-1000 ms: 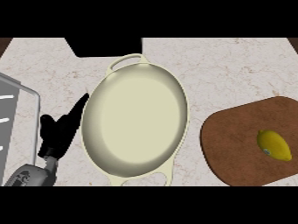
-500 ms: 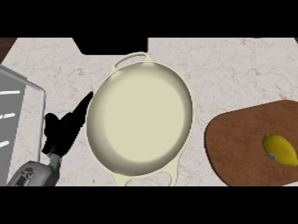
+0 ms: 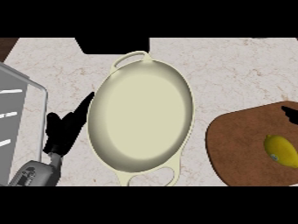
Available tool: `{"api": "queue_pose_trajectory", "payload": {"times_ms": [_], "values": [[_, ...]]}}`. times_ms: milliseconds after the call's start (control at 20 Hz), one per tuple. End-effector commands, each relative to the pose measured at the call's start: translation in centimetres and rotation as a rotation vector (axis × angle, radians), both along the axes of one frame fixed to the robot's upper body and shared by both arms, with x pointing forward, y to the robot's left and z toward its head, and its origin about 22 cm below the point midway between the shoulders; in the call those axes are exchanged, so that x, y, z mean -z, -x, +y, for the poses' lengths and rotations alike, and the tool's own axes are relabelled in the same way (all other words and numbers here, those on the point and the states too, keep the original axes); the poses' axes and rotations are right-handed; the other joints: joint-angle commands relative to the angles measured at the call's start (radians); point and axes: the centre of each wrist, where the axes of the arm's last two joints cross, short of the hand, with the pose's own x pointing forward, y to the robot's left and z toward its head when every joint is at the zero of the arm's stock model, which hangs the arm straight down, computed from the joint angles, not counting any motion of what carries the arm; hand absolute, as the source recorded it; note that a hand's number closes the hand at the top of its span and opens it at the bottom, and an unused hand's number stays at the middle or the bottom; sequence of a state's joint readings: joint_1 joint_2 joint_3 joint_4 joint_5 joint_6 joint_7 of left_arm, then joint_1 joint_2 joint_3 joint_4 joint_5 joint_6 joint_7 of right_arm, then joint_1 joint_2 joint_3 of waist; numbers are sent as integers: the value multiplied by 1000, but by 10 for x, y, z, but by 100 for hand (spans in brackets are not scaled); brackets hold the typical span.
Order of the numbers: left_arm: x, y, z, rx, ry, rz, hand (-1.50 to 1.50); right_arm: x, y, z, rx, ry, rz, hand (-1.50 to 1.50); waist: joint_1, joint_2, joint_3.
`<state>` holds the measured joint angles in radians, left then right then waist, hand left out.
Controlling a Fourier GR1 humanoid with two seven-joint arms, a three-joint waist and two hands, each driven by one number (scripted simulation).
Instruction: Pick the lemon from the cutting board and place it in the pot
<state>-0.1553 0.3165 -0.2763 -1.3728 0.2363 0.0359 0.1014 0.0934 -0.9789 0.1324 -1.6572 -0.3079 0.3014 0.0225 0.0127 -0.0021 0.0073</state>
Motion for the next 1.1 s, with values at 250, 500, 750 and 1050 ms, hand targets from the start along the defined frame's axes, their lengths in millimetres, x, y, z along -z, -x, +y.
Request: {"api": "queue_pose_trajectory", "payload": {"times_ms": [250,500,750,1050], "values": [[11,6,-6,-13,0,69,0,47,9,-37,31,-1,-74,-150,-19,1,-7],[27,12,0,-12,-21,56,0,42,1,-67,-10,-122,-36,-150,-17,3,-7],[15,12,4,-6,-1,71,0,63,-8,-59,-16,-283,-6,-150,-13,2,-7],[24,24,3,-8,-20,71,0,93,-29,-43,8,-411,49,-150,-6,3,-7]]}}
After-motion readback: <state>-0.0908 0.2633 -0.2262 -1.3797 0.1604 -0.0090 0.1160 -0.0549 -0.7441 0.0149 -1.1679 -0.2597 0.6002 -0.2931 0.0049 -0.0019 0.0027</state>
